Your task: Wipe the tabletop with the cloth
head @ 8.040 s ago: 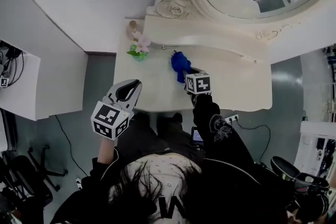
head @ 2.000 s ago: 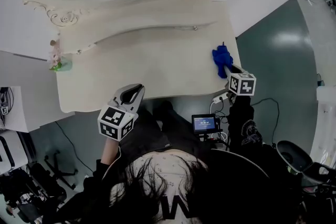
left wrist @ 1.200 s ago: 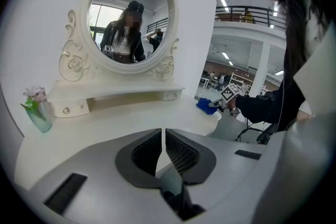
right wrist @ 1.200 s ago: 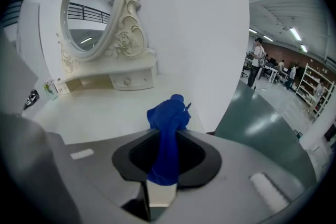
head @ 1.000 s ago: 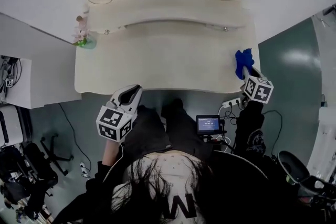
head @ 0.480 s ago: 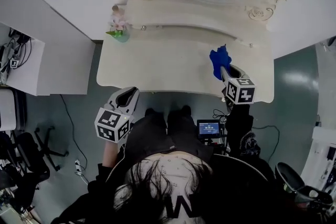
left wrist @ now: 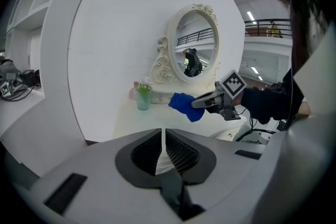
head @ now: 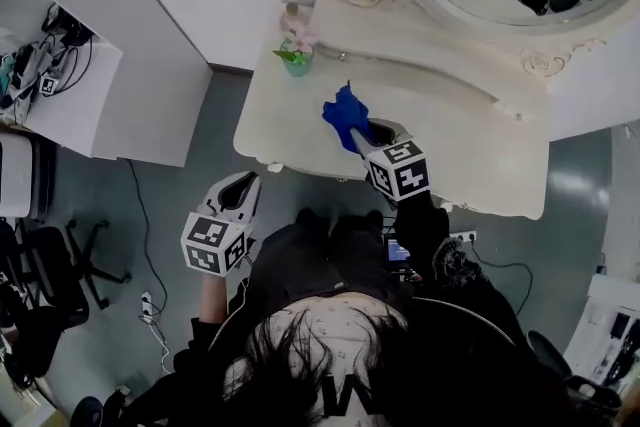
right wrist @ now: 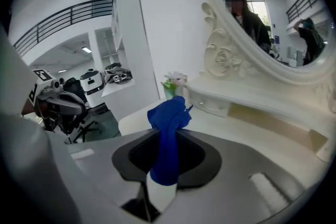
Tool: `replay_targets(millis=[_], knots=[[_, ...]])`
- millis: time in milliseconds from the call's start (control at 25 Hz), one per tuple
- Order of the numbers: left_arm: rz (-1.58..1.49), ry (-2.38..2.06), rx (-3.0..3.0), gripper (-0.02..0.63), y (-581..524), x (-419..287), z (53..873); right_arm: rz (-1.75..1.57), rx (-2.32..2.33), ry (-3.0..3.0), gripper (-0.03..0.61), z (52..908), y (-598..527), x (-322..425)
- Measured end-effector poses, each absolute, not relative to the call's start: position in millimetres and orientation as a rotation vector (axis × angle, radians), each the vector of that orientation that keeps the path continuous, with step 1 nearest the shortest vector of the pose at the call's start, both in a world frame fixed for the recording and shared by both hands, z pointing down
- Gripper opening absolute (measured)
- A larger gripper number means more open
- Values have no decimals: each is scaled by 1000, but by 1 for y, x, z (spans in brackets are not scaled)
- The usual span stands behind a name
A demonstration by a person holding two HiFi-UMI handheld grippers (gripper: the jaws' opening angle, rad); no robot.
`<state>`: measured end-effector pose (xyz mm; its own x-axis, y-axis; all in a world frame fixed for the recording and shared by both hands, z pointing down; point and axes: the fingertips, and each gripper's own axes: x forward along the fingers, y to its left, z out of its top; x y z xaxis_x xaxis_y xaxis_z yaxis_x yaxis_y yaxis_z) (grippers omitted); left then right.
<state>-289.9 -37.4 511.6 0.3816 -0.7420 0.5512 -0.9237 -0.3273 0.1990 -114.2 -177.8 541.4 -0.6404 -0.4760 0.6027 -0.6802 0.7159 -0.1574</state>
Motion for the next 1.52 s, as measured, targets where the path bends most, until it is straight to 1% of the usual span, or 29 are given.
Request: replay_targets(millis=[160, 320, 440, 600, 840, 1000, 1280, 1520], knots=[[491, -1463, 2129, 2, -20, -316, 514, 477, 715, -2417, 89, 555, -161, -198], [484, -1499, 2082, 2, -2, -341, 518, 461, 588, -2402, 89, 578, -143, -258], [475, -1530, 2044, 2, 11, -358, 521, 449, 524, -2366, 89, 600, -134, -286], [464, -1556, 2011, 3, 20, -375, 523, 409, 491, -2281, 89, 632, -130, -296], [469, -1526, 2033, 2, 12, -378, 528, 421, 522, -2246, 89, 645, -133, -273], [479, -1483, 2091, 2, -2, -360, 525, 426, 548, -2229, 89, 647, -134, -244], [493, -1426, 2175, 2, -28, -309, 513, 486, 645, -2202, 89, 648, -139, -162], [474, -1399, 2228, 3, -47, -244, 499, 546, 767, -2176, 89, 649, -141, -63]])
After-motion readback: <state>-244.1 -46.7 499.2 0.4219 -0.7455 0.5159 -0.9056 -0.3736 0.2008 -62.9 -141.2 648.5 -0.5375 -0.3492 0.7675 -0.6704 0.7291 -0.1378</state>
